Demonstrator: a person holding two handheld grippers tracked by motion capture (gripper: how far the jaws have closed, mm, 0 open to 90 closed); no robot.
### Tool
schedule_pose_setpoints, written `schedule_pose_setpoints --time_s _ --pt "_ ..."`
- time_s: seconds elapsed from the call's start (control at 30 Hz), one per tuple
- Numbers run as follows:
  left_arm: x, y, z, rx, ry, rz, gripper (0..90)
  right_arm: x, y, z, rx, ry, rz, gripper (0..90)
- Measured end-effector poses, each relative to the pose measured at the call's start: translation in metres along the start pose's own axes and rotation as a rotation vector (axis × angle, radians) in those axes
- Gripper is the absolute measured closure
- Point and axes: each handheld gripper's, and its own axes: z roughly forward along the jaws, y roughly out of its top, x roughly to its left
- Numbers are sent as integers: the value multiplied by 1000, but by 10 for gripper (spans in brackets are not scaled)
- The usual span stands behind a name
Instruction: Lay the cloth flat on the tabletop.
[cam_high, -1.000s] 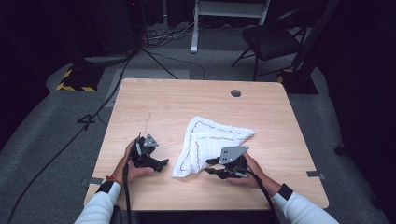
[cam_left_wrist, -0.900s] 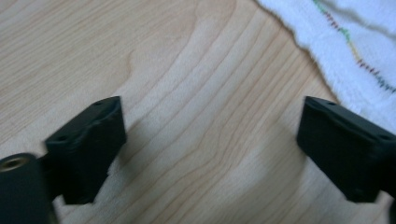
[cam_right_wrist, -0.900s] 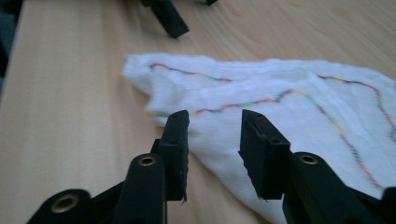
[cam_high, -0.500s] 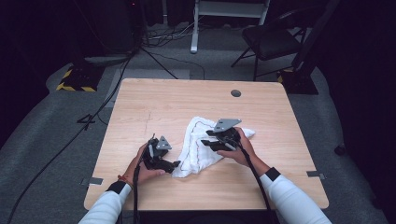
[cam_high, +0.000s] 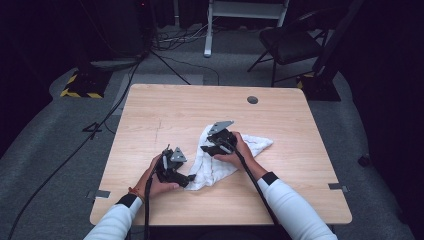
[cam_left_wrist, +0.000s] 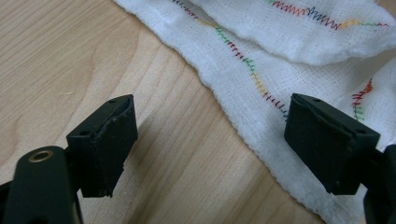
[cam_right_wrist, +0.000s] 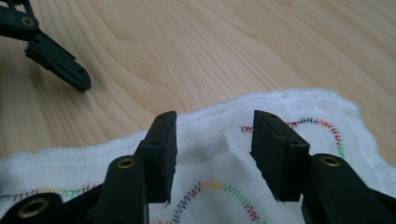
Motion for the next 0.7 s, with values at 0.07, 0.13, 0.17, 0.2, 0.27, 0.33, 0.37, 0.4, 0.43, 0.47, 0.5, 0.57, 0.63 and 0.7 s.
schedule_pose_setpoints --time_s 0.07,0.13,0.17,0.2,0.27,0.33,0.37,0.4,0.43,0.47,0.5,0.57,0.63,0.7 --pt "1 -1 0 -3 -6 8 167 -1 -2 5 20 -2 3 514" --pt "1 -1 0 -9 -5 8 165 -3 -5 11 34 8 29 528" --pt "1 -2 0 -14 -5 7 165 -4 -7 13 37 16 46 533" --pt "1 -2 0 -17 -4 7 165 -4 -9 13 25 12 56 554" --pt "1 -4 0 -32 -4 11 166 -2 -11 11 19 7 42 651" --pt "1 -5 0 -39 -4 11 165 -2 -11 10 18 5 41 698" --pt "1 -5 0 -39 -3 9 166 -2 -11 9 18 2 37 732" --pt "1 -5 0 -39 -3 8 166 -3 -12 8 18 -2 29 761" --pt "1 -6 0 -39 -2 8 166 -3 -13 7 19 -5 20 786" --pt "1 -6 0 -40 -2 9 166 -3 -13 6 18 -11 14 808" --pt "1 -6 0 -42 -2 10 166 -3 -13 5 17 -11 9 814" --pt "1 -6 0 -43 -2 10 166 -2 -13 -1 0 -25 -16 842" --pt "1 -6 0 -43 -3 12 166 -2 -13 -3 -4 -26 -21 846" --pt "1 -6 0 -45 -4 11 166 -2 -12 -9 -18 -27 -24 851"
